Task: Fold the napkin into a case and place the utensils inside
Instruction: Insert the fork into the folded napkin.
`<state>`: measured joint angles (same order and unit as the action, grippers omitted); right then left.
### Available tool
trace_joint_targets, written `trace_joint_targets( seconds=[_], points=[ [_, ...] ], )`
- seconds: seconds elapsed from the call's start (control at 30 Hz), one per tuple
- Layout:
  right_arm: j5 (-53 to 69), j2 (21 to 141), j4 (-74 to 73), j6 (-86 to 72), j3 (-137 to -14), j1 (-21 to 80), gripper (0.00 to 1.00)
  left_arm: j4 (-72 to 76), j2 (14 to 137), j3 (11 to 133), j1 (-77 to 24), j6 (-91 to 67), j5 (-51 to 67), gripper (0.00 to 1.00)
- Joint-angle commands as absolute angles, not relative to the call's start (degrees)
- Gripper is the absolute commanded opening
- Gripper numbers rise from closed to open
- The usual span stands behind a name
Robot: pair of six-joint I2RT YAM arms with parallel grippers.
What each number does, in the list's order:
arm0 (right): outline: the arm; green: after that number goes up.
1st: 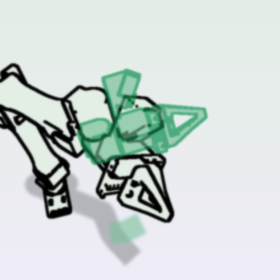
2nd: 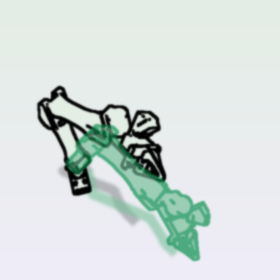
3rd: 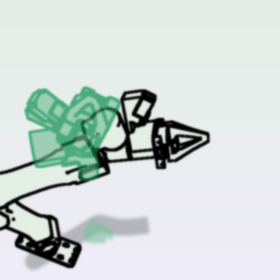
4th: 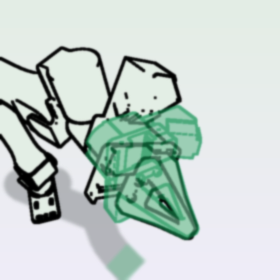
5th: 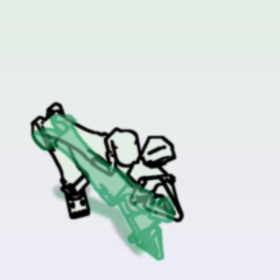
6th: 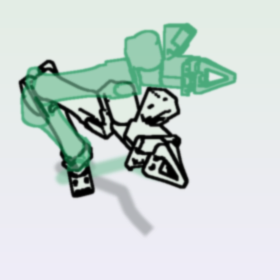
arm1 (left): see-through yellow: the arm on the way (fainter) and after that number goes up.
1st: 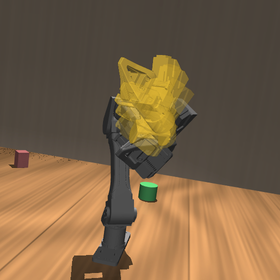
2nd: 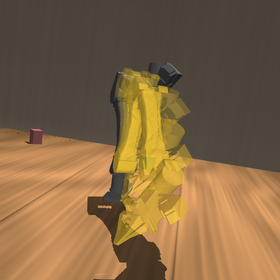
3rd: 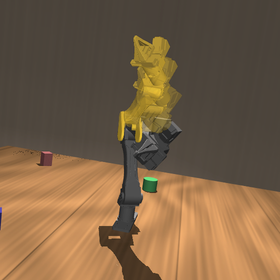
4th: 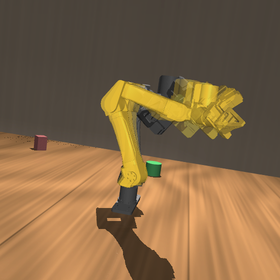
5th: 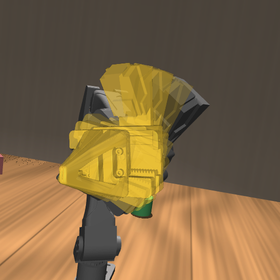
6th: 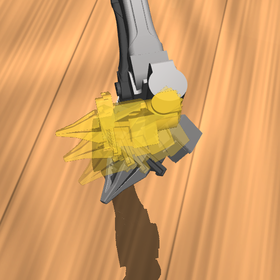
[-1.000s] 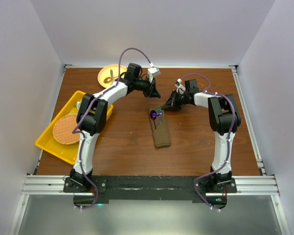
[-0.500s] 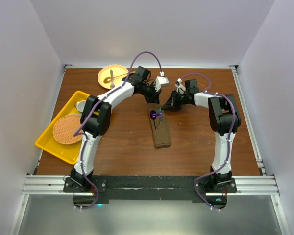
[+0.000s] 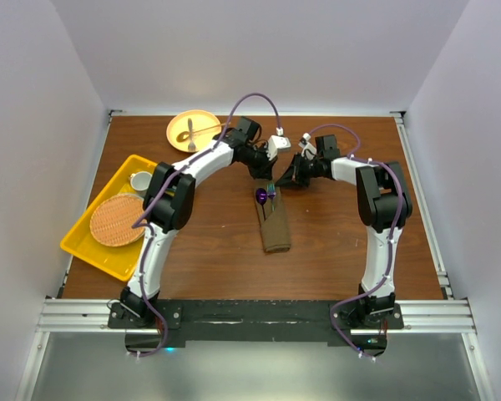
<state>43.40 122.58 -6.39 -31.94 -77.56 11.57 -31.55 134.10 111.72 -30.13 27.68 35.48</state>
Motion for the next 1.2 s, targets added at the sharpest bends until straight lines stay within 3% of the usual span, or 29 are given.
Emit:
trace_joint_targets(
  seconds=[0.0,1.17],
  points=[
    [43.8,118.9,-5.5,-32.1,-77.6,11.6,0.0,-31.5,134.6,113.6,-30.7,28.8,35.7,0.05],
    [44.4,120.2,-4.8,-33.1,-78.7,11.3,0.0,-32.6,133.7,108.5,-31.7,29.7,36.4,0.04]
  ],
)
